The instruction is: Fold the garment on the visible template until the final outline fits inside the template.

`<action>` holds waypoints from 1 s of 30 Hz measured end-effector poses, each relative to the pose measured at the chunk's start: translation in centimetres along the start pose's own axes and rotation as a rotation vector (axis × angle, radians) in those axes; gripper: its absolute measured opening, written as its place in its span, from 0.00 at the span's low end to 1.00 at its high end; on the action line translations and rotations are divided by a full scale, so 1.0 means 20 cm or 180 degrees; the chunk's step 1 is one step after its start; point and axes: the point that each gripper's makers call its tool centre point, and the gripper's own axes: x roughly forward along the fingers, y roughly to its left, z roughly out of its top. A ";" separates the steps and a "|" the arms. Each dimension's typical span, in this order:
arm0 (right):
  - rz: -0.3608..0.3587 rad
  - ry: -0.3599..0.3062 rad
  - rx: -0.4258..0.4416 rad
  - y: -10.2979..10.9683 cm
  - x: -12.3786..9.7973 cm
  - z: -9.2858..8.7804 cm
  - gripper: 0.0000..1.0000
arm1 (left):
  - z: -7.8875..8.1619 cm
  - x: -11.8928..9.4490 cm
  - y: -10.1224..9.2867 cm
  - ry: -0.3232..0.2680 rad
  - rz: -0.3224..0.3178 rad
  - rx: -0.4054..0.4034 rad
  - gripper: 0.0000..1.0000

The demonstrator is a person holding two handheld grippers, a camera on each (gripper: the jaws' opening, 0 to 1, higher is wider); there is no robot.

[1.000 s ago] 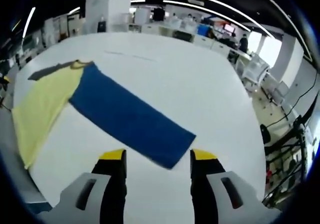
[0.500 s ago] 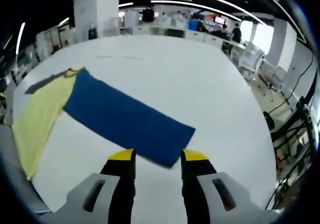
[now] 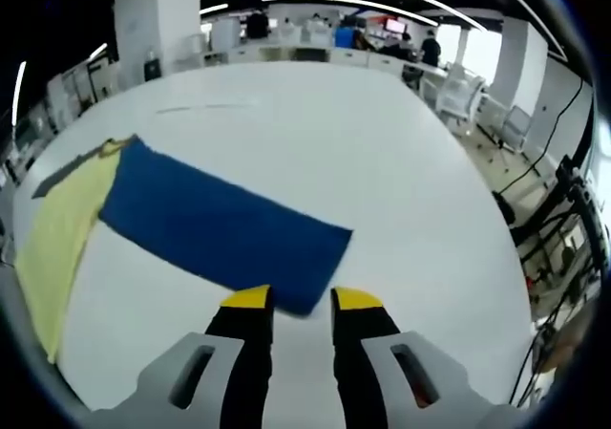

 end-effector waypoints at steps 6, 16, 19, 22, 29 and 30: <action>-0.0017 0.0034 0.0100 0.02 0.01 -0.02 0.21 | 0.00 0.00 0.00 0.0005 -0.0009 -0.0024 0.98; -0.0053 0.0072 0.0101 0.04 -0.01 -0.03 0.18 | 0.00 0.01 0.01 0.0023 -0.0006 -0.0042 0.97; -0.0036 0.0083 0.0093 0.02 0.01 -0.03 0.17 | 0.01 0.00 0.02 0.0016 0.0011 -0.0049 0.98; -0.0026 0.0112 0.0109 -0.02 0.04 -0.04 0.17 | 0.01 0.00 0.02 0.0000 0.0015 -0.0057 0.98; -0.0013 0.0139 0.0125 -0.06 0.09 -0.05 0.17 | 0.01 0.00 0.01 0.0015 -0.0015 -0.0054 0.99; -0.0007 0.0139 0.0128 -0.06 0.10 -0.05 0.16 | 0.01 0.00 0.00 0.0008 -0.0028 -0.0058 0.99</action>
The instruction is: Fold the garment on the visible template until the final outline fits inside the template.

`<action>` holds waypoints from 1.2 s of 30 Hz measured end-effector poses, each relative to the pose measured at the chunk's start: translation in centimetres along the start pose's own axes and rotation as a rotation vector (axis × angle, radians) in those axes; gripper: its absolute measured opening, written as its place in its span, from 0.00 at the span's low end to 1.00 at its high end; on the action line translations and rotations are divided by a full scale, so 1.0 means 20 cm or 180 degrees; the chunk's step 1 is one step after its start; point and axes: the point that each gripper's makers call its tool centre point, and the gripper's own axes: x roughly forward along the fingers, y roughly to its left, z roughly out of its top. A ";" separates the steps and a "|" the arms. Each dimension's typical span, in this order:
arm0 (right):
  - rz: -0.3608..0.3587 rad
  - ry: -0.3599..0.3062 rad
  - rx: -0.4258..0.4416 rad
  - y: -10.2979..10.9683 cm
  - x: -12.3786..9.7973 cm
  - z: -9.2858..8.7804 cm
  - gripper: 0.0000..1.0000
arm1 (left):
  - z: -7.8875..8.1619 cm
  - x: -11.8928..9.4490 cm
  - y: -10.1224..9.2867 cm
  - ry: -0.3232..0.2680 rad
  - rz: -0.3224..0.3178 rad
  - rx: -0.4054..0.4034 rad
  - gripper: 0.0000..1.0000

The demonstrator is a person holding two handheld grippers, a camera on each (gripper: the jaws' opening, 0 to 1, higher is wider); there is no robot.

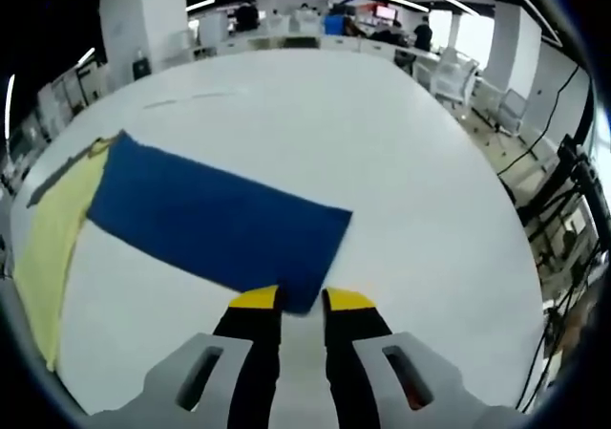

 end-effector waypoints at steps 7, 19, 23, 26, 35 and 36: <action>0.0047 -0.0001 0.0055 0.02 -0.01 0.00 0.15 | 0.00 -0.01 0.01 -0.0014 0.0022 -0.0007 0.99; 0.0118 0.0055 0.0031 0.15 -0.08 -0.01 0.03 | 0.00 -0.04 0.03 -0.0089 0.0073 -0.0025 0.99; 0.0113 0.0073 -0.0005 0.17 -0.09 -0.02 0.03 | -0.02 -0.05 0.02 -0.0076 0.0045 -0.0043 1.00; 0.0110 0.0088 0.0032 0.18 -0.10 -0.01 0.02 | -0.04 -0.05 0.01 -0.0074 0.0050 -0.0050 1.00; -0.0106 0.0204 -0.0233 0.17 -0.08 0.00 0.02 | -0.04 -0.05 0.02 -0.0146 0.0077 -0.0077 1.00; -0.0141 0.0198 -0.0244 0.16 -0.08 0.00 0.02 | -0.04 -0.06 0.03 -0.0149 0.0076 -0.0091 1.00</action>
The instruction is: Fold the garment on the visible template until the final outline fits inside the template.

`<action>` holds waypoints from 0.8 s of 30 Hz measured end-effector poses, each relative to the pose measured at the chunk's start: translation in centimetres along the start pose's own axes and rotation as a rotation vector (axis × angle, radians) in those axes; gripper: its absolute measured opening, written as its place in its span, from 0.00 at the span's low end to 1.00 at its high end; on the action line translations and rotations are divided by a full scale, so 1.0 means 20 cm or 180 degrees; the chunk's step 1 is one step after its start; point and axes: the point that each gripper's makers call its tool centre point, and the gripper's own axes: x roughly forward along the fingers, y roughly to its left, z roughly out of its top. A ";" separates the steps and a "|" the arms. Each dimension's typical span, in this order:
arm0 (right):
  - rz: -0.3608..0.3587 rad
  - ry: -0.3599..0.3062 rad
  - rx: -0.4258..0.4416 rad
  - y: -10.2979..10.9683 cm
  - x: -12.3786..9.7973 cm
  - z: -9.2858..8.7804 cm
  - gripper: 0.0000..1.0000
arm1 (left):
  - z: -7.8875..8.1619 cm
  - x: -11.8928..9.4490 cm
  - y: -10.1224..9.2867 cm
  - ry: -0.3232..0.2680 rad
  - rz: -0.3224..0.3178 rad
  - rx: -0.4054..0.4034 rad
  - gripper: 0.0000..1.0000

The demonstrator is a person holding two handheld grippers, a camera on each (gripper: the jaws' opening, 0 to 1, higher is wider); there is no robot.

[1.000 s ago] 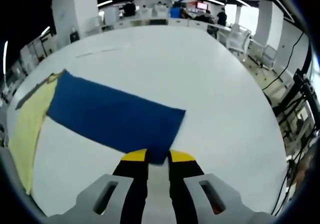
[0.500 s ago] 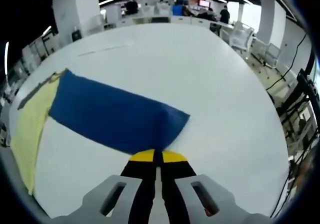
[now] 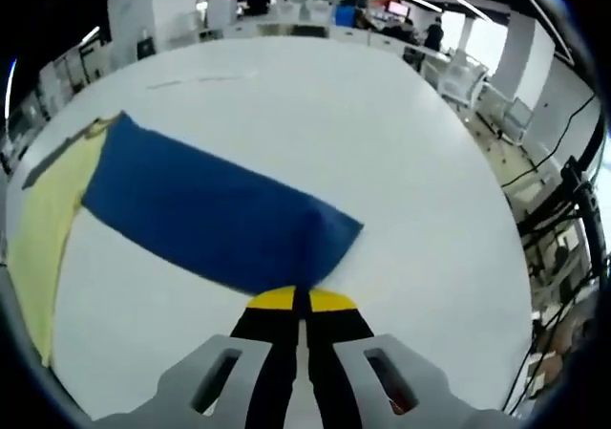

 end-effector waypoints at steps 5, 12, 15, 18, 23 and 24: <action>-0.0049 -0.0015 0.0088 0.02 -0.03 0.00 0.02 | -0.03 -0.03 0.05 -0.0026 0.0102 -0.0087 1.00; -0.0063 -0.0026 0.0078 0.02 -0.07 -0.01 0.02 | -0.04 -0.04 0.06 -0.0049 0.0095 -0.0088 1.00; -0.0080 -0.0050 0.0087 0.00 -0.07 0.00 0.02 | -0.03 -0.03 0.05 -0.0065 0.0090 -0.0089 1.00; -0.0090 -0.0072 0.0076 -0.03 -0.07 0.01 0.02 | -0.03 -0.03 0.05 -0.0087 0.0082 -0.0074 1.00; -0.0123 -0.0153 0.0045 -0.04 -0.10 0.04 0.02 | -0.03 -0.04 0.05 -0.0114 0.0095 -0.0067 1.00; -0.0135 -0.0175 0.0024 -0.05 -0.11 0.05 0.02 | -0.03 -0.04 0.05 -0.0122 0.0090 -0.0067 1.00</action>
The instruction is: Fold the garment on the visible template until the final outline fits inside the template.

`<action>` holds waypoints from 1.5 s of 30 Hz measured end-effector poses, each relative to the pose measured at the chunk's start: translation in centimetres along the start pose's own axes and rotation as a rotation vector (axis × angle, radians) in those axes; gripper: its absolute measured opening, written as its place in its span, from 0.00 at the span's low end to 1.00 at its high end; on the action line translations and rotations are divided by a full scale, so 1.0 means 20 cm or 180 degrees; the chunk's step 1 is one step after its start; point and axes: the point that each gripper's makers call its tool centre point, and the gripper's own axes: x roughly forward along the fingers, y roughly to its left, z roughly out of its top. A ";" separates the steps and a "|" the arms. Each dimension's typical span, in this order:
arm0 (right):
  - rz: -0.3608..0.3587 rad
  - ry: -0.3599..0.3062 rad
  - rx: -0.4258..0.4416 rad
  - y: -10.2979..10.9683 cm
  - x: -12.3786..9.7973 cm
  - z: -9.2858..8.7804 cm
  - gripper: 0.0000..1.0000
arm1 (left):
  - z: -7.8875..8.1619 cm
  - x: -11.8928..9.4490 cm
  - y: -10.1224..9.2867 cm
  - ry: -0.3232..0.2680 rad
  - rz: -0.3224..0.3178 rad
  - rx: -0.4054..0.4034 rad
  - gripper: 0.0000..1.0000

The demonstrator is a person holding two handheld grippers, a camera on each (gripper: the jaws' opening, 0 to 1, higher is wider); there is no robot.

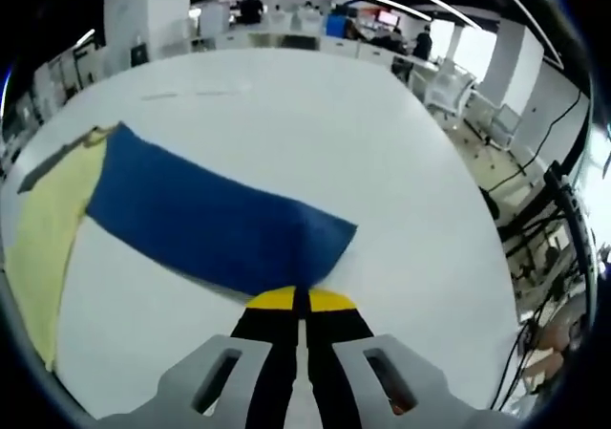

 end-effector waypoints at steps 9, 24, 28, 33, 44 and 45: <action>-0.0079 -0.0085 -0.0173 0.06 -0.11 0.02 0.02 | -0.01 -0.01 0.01 -0.0030 -0.0008 0.0001 1.00; -0.0175 -0.0382 -0.0336 0.07 -0.23 0.19 0.02 | -0.02 -0.03 0.02 -0.0049 -0.0037 0.0023 1.00; -0.0208 -0.0440 -0.0389 0.08 -0.30 0.21 0.02 | -0.01 -0.04 0.03 -0.0069 -0.0032 0.0036 1.00; -0.0205 -0.0507 -0.0497 0.10 -0.33 0.25 0.02 | -0.01 -0.04 0.03 -0.0075 -0.0045 0.0054 1.00; -0.0202 -0.0745 -0.0686 0.21 -0.48 0.35 0.02 | -0.01 -0.05 0.04 -0.0086 -0.0058 0.0074 1.00; -0.0195 -0.0782 -0.0698 0.21 -0.49 0.37 0.02 | -0.01 -0.05 0.04 -0.0083 -0.0062 0.0077 1.00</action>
